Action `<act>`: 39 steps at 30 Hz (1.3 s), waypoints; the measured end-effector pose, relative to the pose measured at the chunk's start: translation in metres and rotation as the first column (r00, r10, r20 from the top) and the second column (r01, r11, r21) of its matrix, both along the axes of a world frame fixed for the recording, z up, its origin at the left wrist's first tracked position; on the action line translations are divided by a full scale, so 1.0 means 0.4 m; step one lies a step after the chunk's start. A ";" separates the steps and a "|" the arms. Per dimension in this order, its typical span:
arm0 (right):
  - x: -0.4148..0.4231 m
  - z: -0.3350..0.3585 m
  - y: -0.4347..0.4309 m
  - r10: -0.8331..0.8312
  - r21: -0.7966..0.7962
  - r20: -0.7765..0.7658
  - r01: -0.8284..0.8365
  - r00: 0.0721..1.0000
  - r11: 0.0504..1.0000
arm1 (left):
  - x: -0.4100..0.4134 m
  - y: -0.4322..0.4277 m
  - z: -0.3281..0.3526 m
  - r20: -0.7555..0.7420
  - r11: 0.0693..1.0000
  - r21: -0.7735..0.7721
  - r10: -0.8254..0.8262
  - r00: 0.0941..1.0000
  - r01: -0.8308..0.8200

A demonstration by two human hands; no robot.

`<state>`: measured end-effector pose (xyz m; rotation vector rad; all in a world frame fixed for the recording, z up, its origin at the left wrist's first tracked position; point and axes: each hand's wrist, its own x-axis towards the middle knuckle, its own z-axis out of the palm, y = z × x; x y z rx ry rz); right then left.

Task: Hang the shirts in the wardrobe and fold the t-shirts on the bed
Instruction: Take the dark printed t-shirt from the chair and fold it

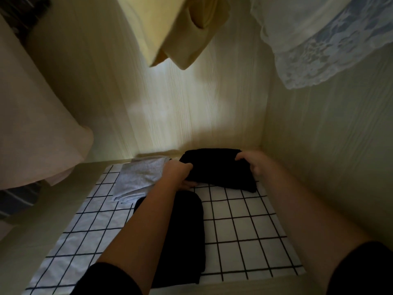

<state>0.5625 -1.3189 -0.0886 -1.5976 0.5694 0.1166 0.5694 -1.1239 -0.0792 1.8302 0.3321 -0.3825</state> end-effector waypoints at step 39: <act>-0.318 0.005 0.293 0.328 -0.361 -0.058 -0.326 0.943 0.874 | -0.298 0.282 -0.030 0.417 0.915 0.401 -0.140 0.898 -0.044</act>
